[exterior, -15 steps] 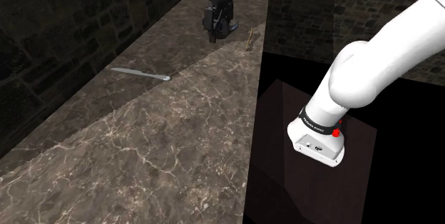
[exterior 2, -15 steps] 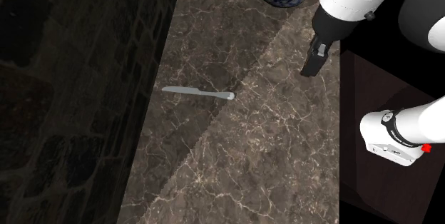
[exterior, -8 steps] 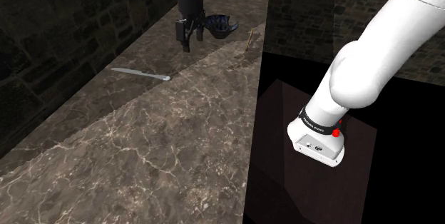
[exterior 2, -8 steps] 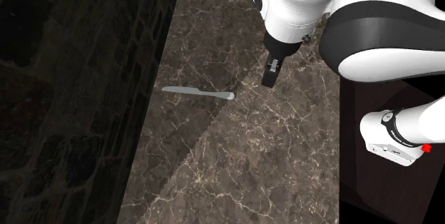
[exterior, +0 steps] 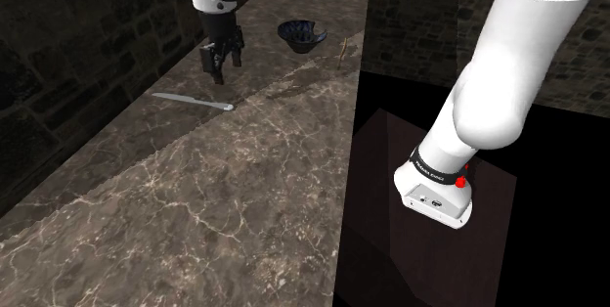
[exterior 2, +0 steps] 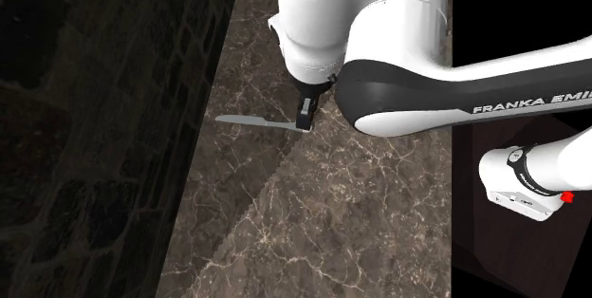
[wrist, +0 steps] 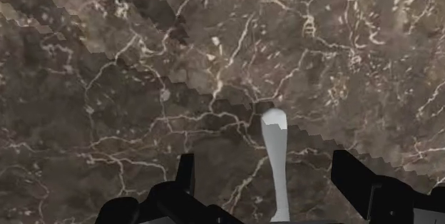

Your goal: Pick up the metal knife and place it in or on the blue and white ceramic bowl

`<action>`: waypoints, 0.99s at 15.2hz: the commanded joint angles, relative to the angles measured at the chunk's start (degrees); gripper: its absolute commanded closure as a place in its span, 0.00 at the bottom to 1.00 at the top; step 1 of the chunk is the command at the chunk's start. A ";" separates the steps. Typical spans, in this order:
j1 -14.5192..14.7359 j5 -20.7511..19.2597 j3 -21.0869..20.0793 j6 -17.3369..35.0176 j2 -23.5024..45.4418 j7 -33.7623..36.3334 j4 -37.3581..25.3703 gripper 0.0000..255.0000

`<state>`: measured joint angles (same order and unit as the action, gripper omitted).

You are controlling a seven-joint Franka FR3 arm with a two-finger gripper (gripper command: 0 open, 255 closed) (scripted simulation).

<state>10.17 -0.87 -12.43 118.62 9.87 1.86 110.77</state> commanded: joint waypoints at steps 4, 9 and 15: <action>3.19 -4.83 -0.68 0.63 10.64 2.17 -10.73 0.00; 5.36 -7.54 -0.45 1.27 17.37 2.98 -17.16 0.00; 5.46 -8.11 -0.12 4.67 19.27 3.34 -15.61 0.00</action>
<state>15.67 -8.90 -12.62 122.70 28.85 5.21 94.88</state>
